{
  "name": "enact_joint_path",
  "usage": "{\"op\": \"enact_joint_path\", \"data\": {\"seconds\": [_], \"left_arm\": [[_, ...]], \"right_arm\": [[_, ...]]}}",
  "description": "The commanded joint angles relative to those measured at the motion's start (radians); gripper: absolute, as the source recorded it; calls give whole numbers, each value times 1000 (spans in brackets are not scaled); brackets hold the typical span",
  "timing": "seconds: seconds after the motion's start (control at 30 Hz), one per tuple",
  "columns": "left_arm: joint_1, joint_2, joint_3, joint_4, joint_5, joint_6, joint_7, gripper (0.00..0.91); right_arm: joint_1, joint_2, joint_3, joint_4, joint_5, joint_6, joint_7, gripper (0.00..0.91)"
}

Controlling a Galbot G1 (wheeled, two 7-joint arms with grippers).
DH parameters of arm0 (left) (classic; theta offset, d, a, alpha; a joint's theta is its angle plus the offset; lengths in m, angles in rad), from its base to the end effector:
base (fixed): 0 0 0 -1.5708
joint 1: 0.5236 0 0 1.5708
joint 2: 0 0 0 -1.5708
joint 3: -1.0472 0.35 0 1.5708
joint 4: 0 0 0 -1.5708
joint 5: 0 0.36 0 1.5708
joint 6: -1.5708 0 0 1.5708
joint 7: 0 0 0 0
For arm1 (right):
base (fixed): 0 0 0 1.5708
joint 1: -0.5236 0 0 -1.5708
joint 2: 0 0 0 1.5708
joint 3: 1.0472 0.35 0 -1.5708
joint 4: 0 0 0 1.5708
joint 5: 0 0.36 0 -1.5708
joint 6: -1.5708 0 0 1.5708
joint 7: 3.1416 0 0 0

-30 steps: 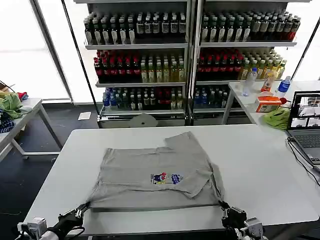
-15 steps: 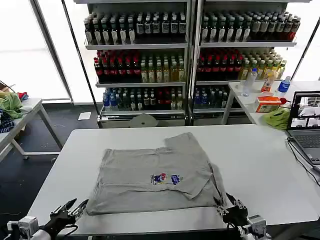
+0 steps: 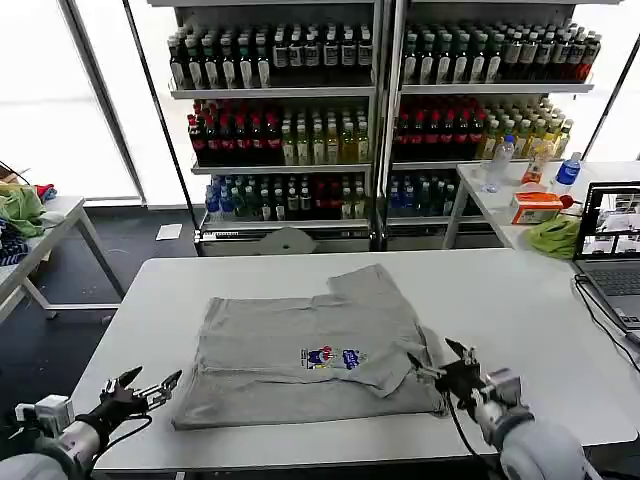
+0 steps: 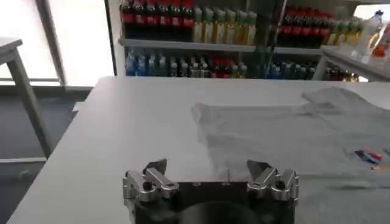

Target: Fold and organize the clothes.

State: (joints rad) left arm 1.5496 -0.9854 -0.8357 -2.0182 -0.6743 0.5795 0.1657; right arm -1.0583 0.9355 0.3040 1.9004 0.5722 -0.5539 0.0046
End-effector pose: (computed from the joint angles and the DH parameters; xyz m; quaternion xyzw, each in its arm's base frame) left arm 0.2193 0.1904 -0.2424 -0.0866 -0.9595 0.0303 0.2664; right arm 0.3298 -0.0788 -0.2356 0.1692 -0.9624 0.0616 0.2032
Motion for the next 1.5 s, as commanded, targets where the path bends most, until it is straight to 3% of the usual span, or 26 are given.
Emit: {"op": "enact_joint_path", "data": {"seconds": [0.03, 0.23, 0.5, 1.0, 1.03, 1.07, 1.1, 1.2, 1.23, 1.27, 1.3, 1.33, 1.5], "left_arm": [[-341, 134, 194, 286, -32, -2, 50, 907], [-526, 138, 345, 454, -44, -3, 64, 907], [-704, 107, 470, 625, -34, -14, 71, 907], [-848, 66, 597, 764, -37, -14, 56, 907], [-853, 63, 599, 765, -37, -14, 55, 907], [-860, 56, 603, 777, -37, -16, 50, 907], [-863, 52, 606, 785, -39, -16, 45, 907], [-876, 45, 615, 795, -45, -14, 36, 907], [-881, 44, 618, 797, -46, -14, 35, 907], [-886, 41, 622, 801, -54, -13, 33, 907], [-891, 39, 625, 802, -55, -12, 31, 907], [-893, 39, 628, 804, -54, -12, 32, 907], [-899, 33, 641, 812, -54, -10, 35, 907]], "right_arm": [[484, 74, -197, -399, 14, -25, -84, 907], [663, 185, -283, -645, -29, -24, -112, 907], [750, 308, -285, -924, -64, -21, -123, 907], [753, 369, -268, -999, -102, -11, -124, 907], [753, 371, -268, -1002, -102, -11, -124, 766], [752, 375, -263, -1006, -103, -12, -123, 766], [751, 380, -258, -1011, -101, -14, -117, 615], [747, 384, -263, -1008, -99, -16, -117, 524], [746, 384, -266, -1006, -101, -19, -117, 363], [745, 386, -268, -1008, -103, -20, -113, 141], [744, 386, -272, -1011, -108, -23, -108, 50], [744, 385, -278, -1015, -110, -23, -106, 0], [733, 385, -288, -1013, -111, -23, -110, 0]]}}
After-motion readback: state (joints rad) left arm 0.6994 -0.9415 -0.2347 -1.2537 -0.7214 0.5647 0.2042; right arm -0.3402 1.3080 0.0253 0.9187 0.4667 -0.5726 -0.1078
